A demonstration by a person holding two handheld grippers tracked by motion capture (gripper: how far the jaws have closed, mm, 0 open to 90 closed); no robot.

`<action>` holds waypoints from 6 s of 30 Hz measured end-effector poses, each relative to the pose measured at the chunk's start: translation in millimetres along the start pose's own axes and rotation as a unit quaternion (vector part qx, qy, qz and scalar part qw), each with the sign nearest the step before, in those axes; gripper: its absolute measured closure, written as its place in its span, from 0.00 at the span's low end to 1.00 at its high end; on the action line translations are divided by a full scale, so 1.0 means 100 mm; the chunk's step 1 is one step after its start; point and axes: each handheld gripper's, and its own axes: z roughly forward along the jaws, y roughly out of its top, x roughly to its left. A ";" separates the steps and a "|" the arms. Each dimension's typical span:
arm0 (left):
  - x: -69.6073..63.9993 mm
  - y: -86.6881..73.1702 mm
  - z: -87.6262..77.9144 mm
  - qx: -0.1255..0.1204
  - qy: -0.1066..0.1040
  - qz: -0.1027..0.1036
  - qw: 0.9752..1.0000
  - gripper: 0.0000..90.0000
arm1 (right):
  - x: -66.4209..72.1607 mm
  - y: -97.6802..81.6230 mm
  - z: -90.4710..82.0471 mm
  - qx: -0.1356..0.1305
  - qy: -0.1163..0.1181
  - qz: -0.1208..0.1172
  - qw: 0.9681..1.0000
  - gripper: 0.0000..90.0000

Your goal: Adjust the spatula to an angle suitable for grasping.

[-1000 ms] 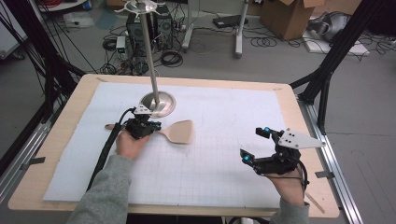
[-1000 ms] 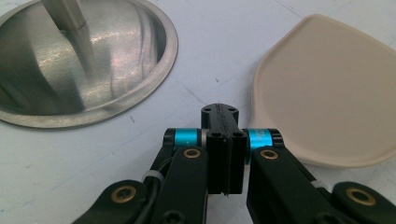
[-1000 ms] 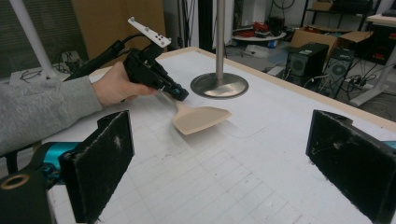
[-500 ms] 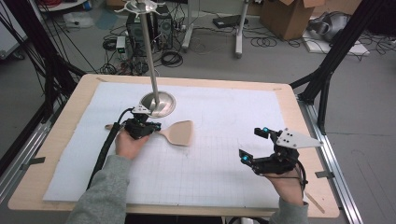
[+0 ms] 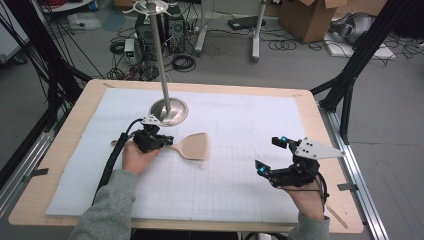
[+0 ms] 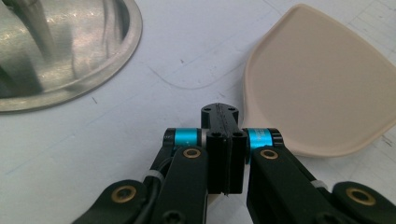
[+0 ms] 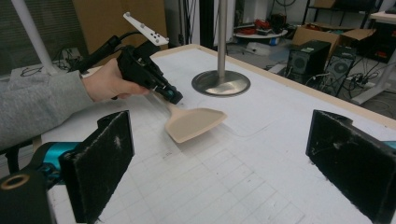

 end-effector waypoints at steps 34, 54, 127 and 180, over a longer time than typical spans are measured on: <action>-0.32 -0.24 -0.20 -0.001 -0.059 0.027 0.998 1.00 | 0.02 0.01 0.03 0.004 0.001 -0.004 1.000 0.07; -0.40 -0.36 -0.26 -0.003 -0.080 0.032 0.996 1.00 | 0.03 0.01 0.03 0.005 0.001 -0.004 1.000 0.07; 0.38 -0.95 -1.01 -0.026 0.102 -0.031 0.994 1.00 | 0.03 0.03 0.19 0.015 0.011 -0.013 1.000 0.07; 0.38 -0.38 -0.69 -0.039 0.097 -0.024 0.994 1.00 | -0.01 0.01 0.15 0.009 0.011 -0.005 1.000 0.07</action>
